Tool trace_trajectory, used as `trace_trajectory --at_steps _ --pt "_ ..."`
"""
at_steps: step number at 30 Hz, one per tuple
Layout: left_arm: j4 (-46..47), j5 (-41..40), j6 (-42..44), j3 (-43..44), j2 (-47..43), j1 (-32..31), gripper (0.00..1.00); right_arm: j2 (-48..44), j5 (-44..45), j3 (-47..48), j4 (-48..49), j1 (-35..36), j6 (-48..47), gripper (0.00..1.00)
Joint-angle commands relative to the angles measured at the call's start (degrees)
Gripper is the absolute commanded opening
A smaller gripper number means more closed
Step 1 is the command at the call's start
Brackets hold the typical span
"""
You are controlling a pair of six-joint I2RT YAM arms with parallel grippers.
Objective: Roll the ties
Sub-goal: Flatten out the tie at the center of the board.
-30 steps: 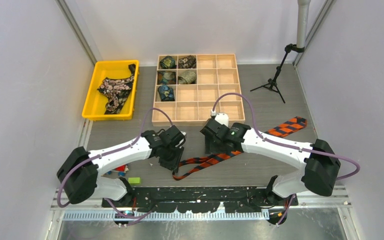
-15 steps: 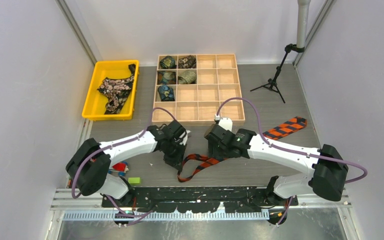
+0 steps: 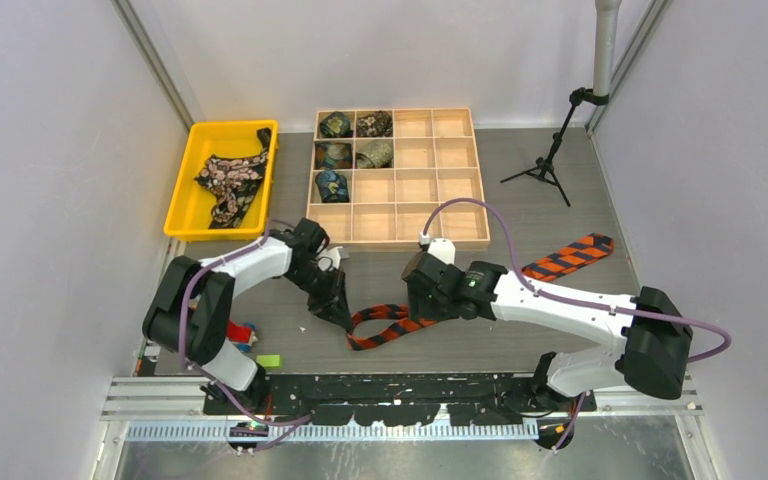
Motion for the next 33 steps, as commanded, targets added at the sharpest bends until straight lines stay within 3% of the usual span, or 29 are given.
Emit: trace_trajectory --at_steps 1,7,9,11,17,28,33 --pt "-4.90 -1.50 2.57 0.50 2.53 1.77 0.14 0.50 -0.13 1.87 1.91 2.46 0.24 0.56" --pt "-10.64 -15.85 3.69 6.45 0.04 1.99 0.32 -0.29 0.71 1.81 1.58 4.71 1.46 0.56" --pt "-13.99 -25.41 4.47 10.56 -1.67 -0.68 0.34 -0.25 1.08 1.65 1.58 5.58 1.99 0.55" --pt "-15.85 -29.25 5.83 14.61 -1.82 -3.37 0.36 -0.36 1.91 1.30 1.33 6.49 2.92 0.55" --pt "-10.96 -22.06 9.88 17.87 1.14 -7.44 0.39 -4.70 7.44 -1.09 -2.65 6.87 7.81 0.53" --pt "-4.18 -15.28 15.96 19.08 9.69 -12.97 0.45 -14.22 9.66 -5.55 -4.74 6.90 10.85 0.53" --pt "-2.55 -14.93 14.65 19.70 13.93 -14.10 0.34 -14.04 9.71 -5.67 -4.75 6.85 10.58 0.53"
